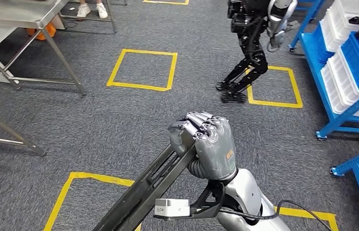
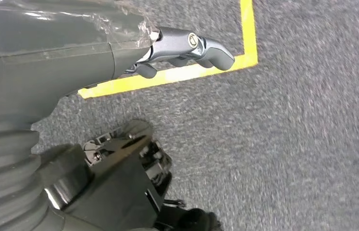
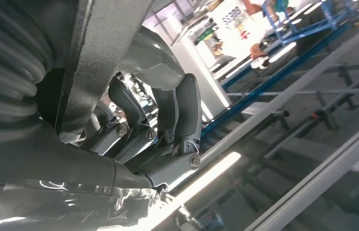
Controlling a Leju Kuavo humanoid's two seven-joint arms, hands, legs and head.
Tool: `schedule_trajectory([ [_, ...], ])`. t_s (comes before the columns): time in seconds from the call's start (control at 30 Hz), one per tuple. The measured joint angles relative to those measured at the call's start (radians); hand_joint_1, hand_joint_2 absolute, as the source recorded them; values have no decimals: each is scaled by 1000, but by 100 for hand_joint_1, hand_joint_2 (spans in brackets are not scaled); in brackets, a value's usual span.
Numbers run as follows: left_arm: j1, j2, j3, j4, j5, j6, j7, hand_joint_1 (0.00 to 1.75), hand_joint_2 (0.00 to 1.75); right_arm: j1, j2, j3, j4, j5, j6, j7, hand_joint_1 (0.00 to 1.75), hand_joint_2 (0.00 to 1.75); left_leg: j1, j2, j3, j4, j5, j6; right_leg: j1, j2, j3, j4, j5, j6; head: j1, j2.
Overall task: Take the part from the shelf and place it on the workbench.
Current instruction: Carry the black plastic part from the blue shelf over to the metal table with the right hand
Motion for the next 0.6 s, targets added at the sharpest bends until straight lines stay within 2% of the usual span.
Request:
schedule_trajectory([
  [0.03,0,0,0,0,-1,0,1,0,175,-5,0,0,3,0,-3,-1,175,175,1,-11,1,2,-1,-1,-1,2,10,-33,33,0,1,0],
  [0.1,-2,0,0,0,-3,0,2,0,175,-15,0,0,7,0,-8,-2,175,175,1,-32,1,10,-7,-8,-4,24,58,-155,106,-1,3,0],
  [0.13,-3,0,0,0,-4,0,2,0,175,-19,0,0,8,1,-11,-1,175,175,1,-41,-2,17,-10,-13,-6,37,78,-204,125,-2,4,0],
  [0.2,-5,0,0,0,-6,0,3,0,175,-24,0,-1,10,7,-15,3,175,175,2,-56,-10,24,-12,-23,-5,51,92,-242,129,-8,4,0],
  [0.27,-3,1,0,0,-8,0,5,0,175,-30,-1,-4,10,22,-21,12,175,175,5,-64,-12,25,-12,-33,-3,37,95,-248,131,-20,2,0],
  [0.33,-3,2,0,0,-10,0,7,0,175,-39,-1,-9,10,39,-27,24,175,175,3,-38,-23,58,-35,-44,-5,21,101,-256,133,-31,-4,0],
  [0.4,-6,2,0,0,-12,0,11,0,175,-49,-3,-18,10,54,-31,35,175,175,5,0,-70,162,-88,-54,-4,2,105,-258,132,-37,-14,0],
  [0.43,-7,2,0,0,-13,-1,13,0,175,-55,-5,-22,10,59,-31,40,175,175,8,9,-101,225,-113,-58,-3,-8,106,-258,131,-39,-17,0],
  [0.47,-8,2,0,0,-14,-1,15,0,175,-61,-7,-26,10,62,-29,43,175,175,10,14,-125,271,-125,-61,-2,-18,107,-258,129,-41,-17,0],
  [0.5,-7,2,0,0,-15,-2,17,0,175,-69,-9,-30,10,64,-26,45,175,175,12,16,-134,286,-120,-62,-1,-27,108,-258,127,-42,-17,0],
  [0.53,-7,2,0,0,-16,-4,18,0,175,-79,-11,-32,10,66,-23,48,175,175,13,19,-124,263,-98,-61,-1,-35,110,-258,125,-41,-17,0],
  [0.57,-8,2,0,0,-17,-5,19,0,175,-91,-13,-34,10,67,-19,49,175,175,13,27,-97,207,-63,-59,-1,-42,113,-258,123,-40,-17,0],
  [0.6,-10,2,0,0,-17,-6,20,0,175,-105,-15,-35,11,68,-15,50,175,175,12,45,-66,140,-33,-55,-1,-49,117,-258,120,-37,-17,0],
])
